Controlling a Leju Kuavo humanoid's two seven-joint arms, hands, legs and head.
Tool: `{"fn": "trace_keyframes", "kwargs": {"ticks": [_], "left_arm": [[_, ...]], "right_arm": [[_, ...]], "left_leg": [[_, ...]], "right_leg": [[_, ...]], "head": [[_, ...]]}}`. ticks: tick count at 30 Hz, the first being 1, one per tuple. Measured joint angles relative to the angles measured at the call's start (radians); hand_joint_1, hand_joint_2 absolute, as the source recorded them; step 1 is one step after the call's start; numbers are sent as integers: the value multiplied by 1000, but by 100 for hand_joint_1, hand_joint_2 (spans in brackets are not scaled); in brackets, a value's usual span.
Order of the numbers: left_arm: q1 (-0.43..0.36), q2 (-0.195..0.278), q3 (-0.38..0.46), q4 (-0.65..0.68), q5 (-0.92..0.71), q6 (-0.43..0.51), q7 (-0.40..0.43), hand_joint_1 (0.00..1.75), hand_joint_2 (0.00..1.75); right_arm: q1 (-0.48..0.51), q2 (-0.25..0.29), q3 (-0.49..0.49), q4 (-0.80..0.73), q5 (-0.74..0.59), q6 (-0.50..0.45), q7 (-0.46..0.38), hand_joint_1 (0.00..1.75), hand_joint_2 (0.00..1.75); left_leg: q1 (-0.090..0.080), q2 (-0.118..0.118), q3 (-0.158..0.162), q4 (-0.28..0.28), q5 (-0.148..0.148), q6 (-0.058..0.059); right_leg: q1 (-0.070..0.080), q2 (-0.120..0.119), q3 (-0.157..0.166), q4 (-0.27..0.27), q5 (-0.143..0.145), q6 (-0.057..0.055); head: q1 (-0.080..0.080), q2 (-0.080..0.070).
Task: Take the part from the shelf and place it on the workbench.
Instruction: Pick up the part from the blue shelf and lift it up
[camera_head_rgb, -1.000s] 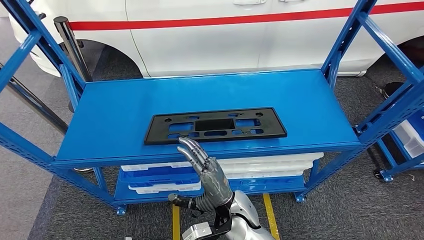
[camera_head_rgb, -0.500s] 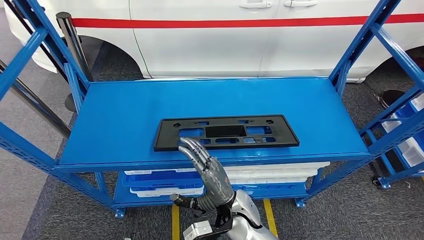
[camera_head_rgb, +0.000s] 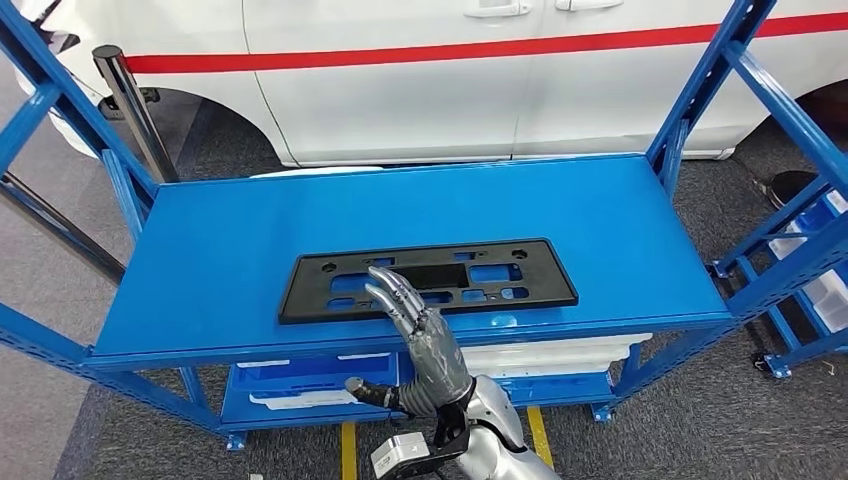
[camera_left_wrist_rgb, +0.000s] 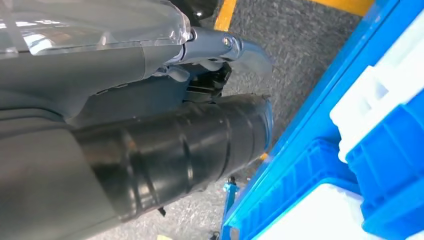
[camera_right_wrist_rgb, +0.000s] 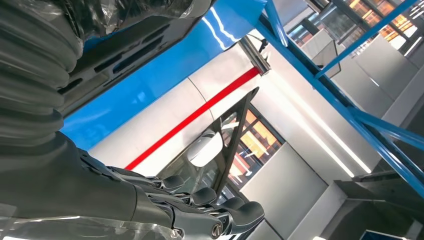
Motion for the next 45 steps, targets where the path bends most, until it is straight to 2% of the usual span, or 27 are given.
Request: {"fn": "trace_keyframes", "kwargs": {"ticks": [1,2,3,4,7,8,10,12,13,14,15,17,18,19,22,23,27,31,33,38,45], "left_arm": [[0,0,0,0,0,0,0,0,0],[1,0,0,0,0,1,0,0,0],[1,1,0,0,0,1,0,0,0],[2,1,0,0,0,1,0,0,0],[3,0,0,0,0,4,-1,0,0],[3,0,0,0,0,4,-1,0,0],[3,0,0,0,0,4,-1,0,0],[3,0,0,0,0,5,-1,0,0],[4,0,0,0,0,5,-1,0,0],[4,1,0,0,0,6,-1,0,0],[5,1,0,0,0,7,-1,0,0],[6,1,0,0,0,8,-1,0,0],[6,1,0,0,0,8,-1,0,0],[5,1,0,0,0,8,-1,0,0],[4,1,0,0,0,10,-1,0,0],[3,2,0,0,0,10,-2,0,0],[2,2,0,0,0,27,-3,0,0],[4,4,-1,0,0,59,2,0,0],[5,5,-1,0,0,67,4,0,0],[5,26,-1,0,0,88,-50,0,0],[3,66,-2,0,0,102,-90,0,0]], "right_arm": [[0,0,0,0,0,1,0,0,175],[-1,0,0,0,0,3,0,0,175],[-1,0,0,0,0,4,0,0,175],[-2,0,-1,1,0,6,1,0,175],[-4,0,-2,1,4,9,2,0,175],[-5,0,-3,1,5,9,2,0,175],[-8,-1,-6,0,7,9,2,0,175],[-7,-3,-8,2,8,9,2,0,175],[-6,-4,-8,3,8,9,2,0,175],[-6,-6,-8,5,8,9,2,0,175],[-6,-7,-8,6,8,9,2,0,175],[-7,-9,-8,6,8,9,2,0,175],[-8,-9,-8,6,8,9,2,0,175],[-9,-9,-8,6,8,9,2,0,175],[-10,-9,-9,6,10,10,3,0,175],[-10,-9,-9,6,10,10,4,0,175],[-14,-10,-9,5,14,10,9,0,175],[-13,-12,-11,5,22,8,14,0,175],[-13,-16,-12,5,34,8,18,0,175],[-38,-27,-9,21,129,20,70,0,175],[-170,-63,49,75,251,142,175,0,175]], "left_leg": [[0,0,26,-73,48,3],[-2,0,53,-139,82,7],[-5,1,73,-188,101,12],[-7,0,82,-214,105,16],[-7,-2,87,-227,99,31],[-5,-2,91,-231,98,37],[-2,0,100,-237,95,48],[-3,2,106,-237,89,54],[-3,2,109,-237,86,56],[-4,1,113,-236,82,56],[-4,0,119,-236,78,56],[-4,-2,133,-235,67,51],[-6,-3,138,-233,61,47],[-7,-3,140,-232,57,42],[-8,-2,141,-235,51,27],[-9,-2,145,-238,53,28],[-11,-1,163,-250,52,55],[-9,-1,165,-253,51,55],[-8,-1,166,-253,50,51],[-5,-1,167,-255,48,22],[-6,0,169,-254,49,18]], "right_leg": [[0,1,8,1,-7,3],[2,2,14,2,-13,6],[3,3,16,4,-18,11],[4,3,16,5,-21,16],[5,1,14,6,-28,31],[4,-1,9,21,-39,36],[3,-5,-31,106,-82,44],[1,-6,-108,241,-131,48],[0,-7,-140,287,-136,49],[0,-7,-159,305,-125,49],[0,-7,-157,284,-97,48],[1,-7,-109,155,-13,40],[3,-7,-81,91,15,36],[5,-7,-62,43,31,32],[9,-3,-51,16,27,22],[8,-2,-47,11,28,20],[8,-1,-34,2,25,17],[12,-1,-34,6,20,11],[13,-1,-34,8,19,9],[14,-1,-34,12,18,7],[13,-2,-32,12,20,8]], "head": [[0,0],[0,0],[0,0],[1,0],[1,0],[1,0],[1,0],[1,0],[1,0],[1,0],[1,0],[1,0],[1,0],[1,0],[1,0],[1,0],[-1,0],[-1,0],[-1,0],[-1,0],[-1,0]]}}
